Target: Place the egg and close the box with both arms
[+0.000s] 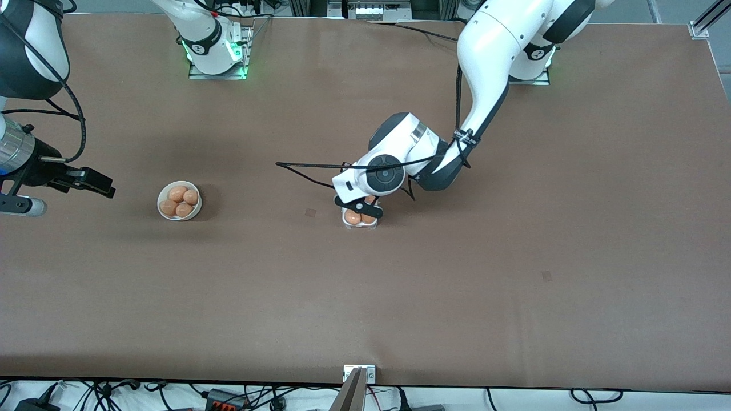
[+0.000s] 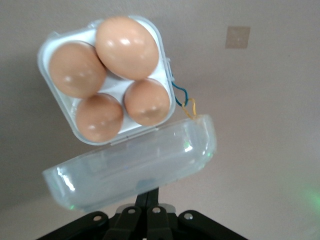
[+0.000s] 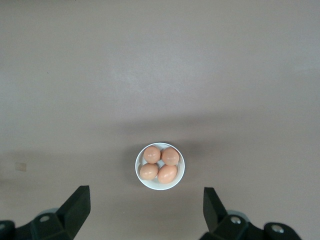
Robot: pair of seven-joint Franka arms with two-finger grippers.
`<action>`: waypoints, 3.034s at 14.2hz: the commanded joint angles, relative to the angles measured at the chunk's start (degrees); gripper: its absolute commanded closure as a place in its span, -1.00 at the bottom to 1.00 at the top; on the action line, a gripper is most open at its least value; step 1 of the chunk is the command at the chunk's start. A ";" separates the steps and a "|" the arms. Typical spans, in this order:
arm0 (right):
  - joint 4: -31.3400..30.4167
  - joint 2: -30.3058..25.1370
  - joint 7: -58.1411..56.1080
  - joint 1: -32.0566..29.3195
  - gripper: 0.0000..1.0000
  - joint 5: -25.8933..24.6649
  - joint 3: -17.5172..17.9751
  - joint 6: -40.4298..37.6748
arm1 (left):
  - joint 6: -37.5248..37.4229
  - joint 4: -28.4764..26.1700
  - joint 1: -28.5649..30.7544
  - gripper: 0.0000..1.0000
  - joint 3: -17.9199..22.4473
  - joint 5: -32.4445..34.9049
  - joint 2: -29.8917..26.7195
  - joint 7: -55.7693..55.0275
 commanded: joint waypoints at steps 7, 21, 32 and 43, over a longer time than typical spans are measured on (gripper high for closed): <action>-0.63 -0.66 0.06 -0.58 -1.00 -0.16 0.59 0.49 | 2.17 6.91 1.36 0.99 0.58 -0.94 2.10 -0.61; -0.54 -0.92 0.06 -0.58 -1.00 -0.16 0.59 0.49 | 13.53 6.12 0.83 0.99 1.02 0.20 7.20 1.95; 0.87 -0.83 0.14 -0.67 -1.00 -0.08 0.51 0.23 | -2.28 7.00 9.26 0.90 -0.30 -0.24 -0.79 1.86; 0.60 -5.76 -0.65 -0.67 -1.00 -0.61 0.33 -7.41 | -26.35 5.85 30.26 0.66 0.58 0.73 -10.90 20.38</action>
